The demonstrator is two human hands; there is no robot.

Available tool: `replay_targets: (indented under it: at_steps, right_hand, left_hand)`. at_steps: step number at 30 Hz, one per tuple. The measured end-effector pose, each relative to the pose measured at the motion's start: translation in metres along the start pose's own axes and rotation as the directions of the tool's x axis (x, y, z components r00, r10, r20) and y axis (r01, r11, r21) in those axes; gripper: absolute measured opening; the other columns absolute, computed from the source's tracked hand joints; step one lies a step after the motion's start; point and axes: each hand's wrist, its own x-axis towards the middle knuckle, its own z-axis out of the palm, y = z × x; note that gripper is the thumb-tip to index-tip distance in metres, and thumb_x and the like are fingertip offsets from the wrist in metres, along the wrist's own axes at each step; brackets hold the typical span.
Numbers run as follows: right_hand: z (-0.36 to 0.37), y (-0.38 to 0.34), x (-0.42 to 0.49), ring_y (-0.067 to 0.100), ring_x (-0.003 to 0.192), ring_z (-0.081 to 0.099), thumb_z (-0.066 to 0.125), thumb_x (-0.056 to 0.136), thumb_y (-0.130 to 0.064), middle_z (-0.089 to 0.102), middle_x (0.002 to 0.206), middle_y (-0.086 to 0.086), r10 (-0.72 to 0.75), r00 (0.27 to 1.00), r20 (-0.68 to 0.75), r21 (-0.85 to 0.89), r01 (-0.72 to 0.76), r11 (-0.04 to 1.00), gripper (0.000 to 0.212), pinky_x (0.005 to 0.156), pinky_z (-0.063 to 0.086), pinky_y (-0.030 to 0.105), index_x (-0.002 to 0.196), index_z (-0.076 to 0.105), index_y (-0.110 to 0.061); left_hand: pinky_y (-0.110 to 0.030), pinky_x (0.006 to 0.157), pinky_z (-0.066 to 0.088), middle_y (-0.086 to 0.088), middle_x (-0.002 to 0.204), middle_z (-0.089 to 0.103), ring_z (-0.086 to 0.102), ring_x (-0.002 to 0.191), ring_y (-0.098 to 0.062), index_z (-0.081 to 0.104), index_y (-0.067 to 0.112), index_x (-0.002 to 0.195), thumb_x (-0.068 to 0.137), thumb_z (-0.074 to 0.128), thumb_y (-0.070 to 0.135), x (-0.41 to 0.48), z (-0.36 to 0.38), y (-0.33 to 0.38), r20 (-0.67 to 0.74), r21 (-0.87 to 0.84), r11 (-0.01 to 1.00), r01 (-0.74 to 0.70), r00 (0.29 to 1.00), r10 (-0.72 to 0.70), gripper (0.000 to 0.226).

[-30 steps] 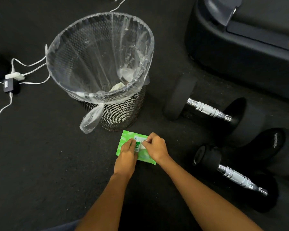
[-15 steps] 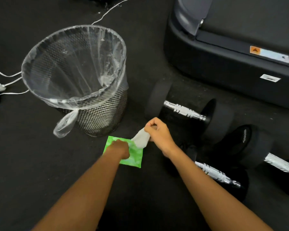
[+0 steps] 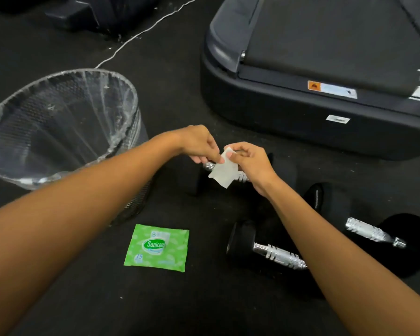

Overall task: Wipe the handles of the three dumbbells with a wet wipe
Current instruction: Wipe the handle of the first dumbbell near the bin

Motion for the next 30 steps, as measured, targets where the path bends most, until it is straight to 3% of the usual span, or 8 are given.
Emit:
replay_targets:
  at_steps: [7, 12, 15, 19, 23, 25, 27, 30]
  right_hand:
    - [-0.005, 0.005, 0.009, 0.023, 0.09, 0.06, 0.072, 0.079, -0.009, 0.059, 0.092, 0.01, -0.011, 0.992, -0.128, 0.122, 0.027, 0.992, 0.029, 0.081, 0.052, 0.038, 0.087, 0.047, -0.019]
    - [-0.006, 0.018, 0.003, 0.016, 0.09, 0.06, 0.068, 0.08, 0.001, 0.057, 0.105, 0.007, -0.121, 0.991, -0.064, 0.114, 0.127, 0.985, 0.032, 0.067, 0.052, 0.02, 0.09, 0.048, -0.022]
    - [-0.003, 0.024, 0.008, 0.016, 0.09, 0.058, 0.062, 0.081, 0.007, 0.058, 0.104, 0.005, -0.196, 0.976, -0.093, 0.041, 0.201, 0.979, 0.032, 0.074, 0.053, 0.026, 0.099, 0.054, -0.019]
    - [0.001, 0.032, 0.018, 0.016, 0.089, 0.057, 0.06, 0.082, 0.008, 0.058, 0.102, 0.004, -0.183, 0.973, -0.138, -0.032, 0.18, 0.983, 0.045, 0.076, 0.052, 0.027, 0.117, 0.056, -0.019]
    - [0.011, 0.048, 0.02, 0.008, 0.074, 0.052, 0.055, 0.084, 0.011, 0.047, 0.107, 0.009, -0.119, 0.974, -0.195, -0.174, 0.085, 0.981, 0.055, 0.062, 0.047, 0.012, 0.125, 0.05, -0.025]
    - [0.021, 0.055, 0.02, 0.005, 0.075, 0.048, 0.051, 0.085, 0.012, 0.041, 0.108, 0.006, -0.134, 0.969, -0.207, -0.252, 0.08, 0.964, 0.05, 0.072, 0.048, 0.011, 0.121, 0.053, -0.023]
    - [0.031, 0.059, 0.021, 0.008, 0.086, 0.046, 0.047, 0.088, 0.008, 0.036, 0.109, 0.001, -0.143, 0.967, -0.211, -0.311, 0.072, 0.948, 0.042, 0.087, 0.048, 0.023, 0.116, 0.055, -0.021]
    - [0.04, 0.066, 0.026, 0.011, 0.092, 0.044, 0.045, 0.09, 0.004, 0.035, 0.11, 0.002, -0.162, 0.962, -0.221, -0.397, 0.063, 0.916, 0.034, 0.085, 0.043, 0.018, 0.115, 0.058, -0.016]
  left_hand:
    - [-0.025, 0.074, 0.054, -0.012, 0.099, 0.07, 0.067, 0.084, -0.015, 0.067, 0.009, 0.099, 0.08, 0.072, 0.014, 0.024, 0.02, -0.02, -0.122, -0.369, 0.927, -0.066, 0.992, 0.022, 0.021]
    - [-0.022, 0.065, 0.057, -0.019, 0.101, 0.067, 0.067, 0.083, -0.021, 0.063, -0.001, 0.105, 0.082, 0.068, 0.006, 0.036, 0.024, -0.024, -0.158, -0.54, 0.836, -0.094, 0.987, 0.009, 0.024]
    - [-0.022, 0.063, 0.056, -0.019, 0.099, 0.068, 0.068, 0.082, -0.021, 0.065, 0.002, 0.097, 0.08, 0.069, 0.003, 0.044, 0.025, -0.027, -0.208, -0.544, 0.828, -0.134, 0.978, 0.022, 0.017]
    - [-0.023, 0.076, 0.055, -0.005, 0.088, 0.071, 0.069, 0.082, -0.018, 0.068, 0.012, 0.098, 0.084, 0.065, 0.007, 0.052, 0.022, -0.031, -0.439, -0.296, 0.919, -0.261, 0.892, 0.111, 0.015]
    - [-0.016, 0.091, 0.04, 0.005, 0.112, 0.063, 0.057, 0.104, -0.007, 0.063, 0.015, 0.116, 0.095, 0.051, 0.017, 0.054, 0.022, -0.04, -0.624, 0.065, 0.949, -0.308, 0.73, 0.28, 0.025]
    - [-0.023, 0.102, 0.034, -0.001, 0.126, 0.059, 0.05, 0.119, -0.013, 0.059, 0.013, 0.123, 0.097, 0.045, 0.017, 0.058, 0.027, -0.049, -0.598, 0.216, 0.935, -0.28, 0.72, 0.353, 0.03]
    - [-0.026, 0.108, 0.027, -0.006, 0.133, 0.053, 0.043, 0.128, -0.017, 0.054, 0.009, 0.128, 0.098, 0.042, 0.017, 0.063, 0.033, -0.059, -0.541, 0.322, 0.913, -0.249, 0.744, 0.393, 0.033]
    - [-0.029, 0.112, 0.021, -0.008, 0.139, 0.048, 0.036, 0.134, -0.017, 0.048, 0.008, 0.134, 0.1, 0.037, 0.019, 0.067, 0.039, -0.07, -0.461, 0.4, 0.89, -0.22, 0.791, 0.403, 0.037]
